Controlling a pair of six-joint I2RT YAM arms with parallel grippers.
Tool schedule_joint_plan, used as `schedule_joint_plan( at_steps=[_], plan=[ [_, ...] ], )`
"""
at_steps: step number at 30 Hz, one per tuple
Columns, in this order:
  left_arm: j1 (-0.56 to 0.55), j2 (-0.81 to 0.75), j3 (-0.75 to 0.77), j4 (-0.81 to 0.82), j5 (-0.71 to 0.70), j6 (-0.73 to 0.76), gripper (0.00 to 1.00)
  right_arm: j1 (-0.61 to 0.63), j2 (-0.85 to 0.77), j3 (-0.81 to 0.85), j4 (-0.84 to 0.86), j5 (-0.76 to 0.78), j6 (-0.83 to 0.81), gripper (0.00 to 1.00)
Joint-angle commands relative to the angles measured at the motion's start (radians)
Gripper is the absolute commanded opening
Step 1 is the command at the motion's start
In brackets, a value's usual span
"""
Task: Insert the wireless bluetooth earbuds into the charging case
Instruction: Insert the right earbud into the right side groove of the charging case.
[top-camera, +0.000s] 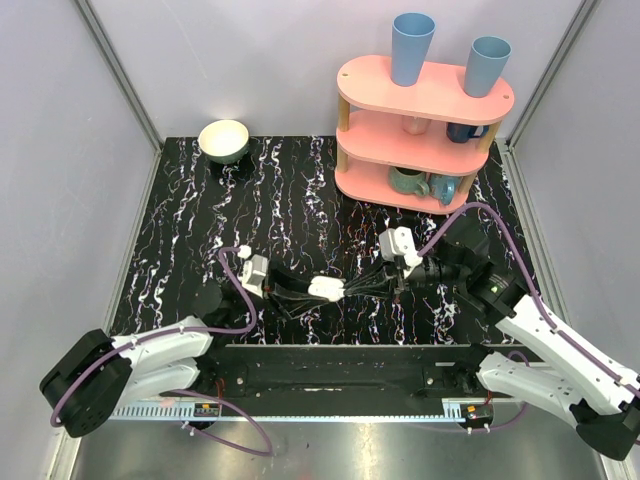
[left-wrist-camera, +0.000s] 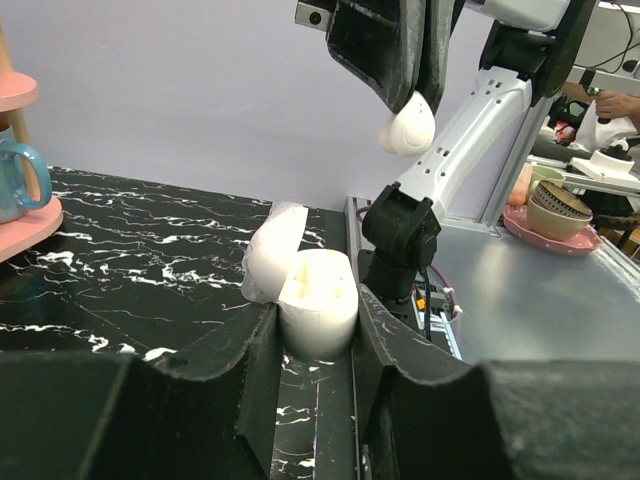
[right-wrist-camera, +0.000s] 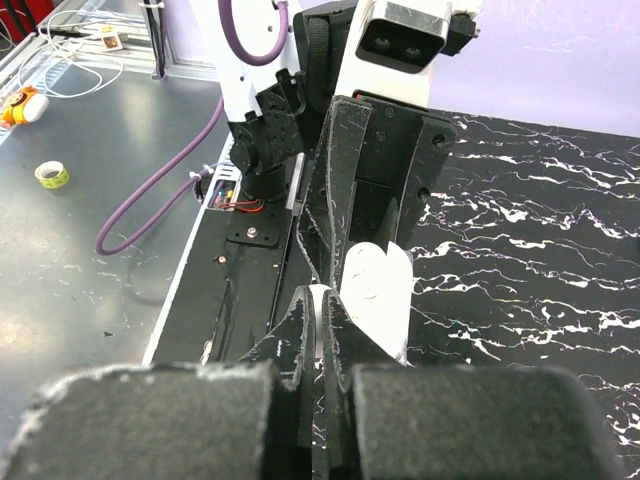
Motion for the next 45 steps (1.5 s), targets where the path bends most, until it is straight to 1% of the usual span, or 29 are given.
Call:
schedule_joint_plan(
  at_steps=[1, 21, 35, 45],
  plan=[
    [-0.002, 0.014, 0.046, 0.243, 0.033, -0.023, 0.0, 0.021, 0.013, 0.037, 0.028, -0.013, -0.022, 0.0],
    [-0.003, 0.021, 0.061, 0.259, 0.054, -0.033, 0.0, 0.053, 0.057, -0.013, 0.042, 0.098, -0.045, 0.0],
    [-0.005, 0.014, 0.055, 0.279, 0.054, -0.036, 0.0, 0.075, 0.073, -0.033, 0.048, 0.145, -0.046, 0.0],
    [-0.005, 0.003, 0.038, 0.312, 0.043, -0.03, 0.0, 0.099, 0.094, -0.057, 0.074, 0.221, -0.057, 0.0]
  ],
)
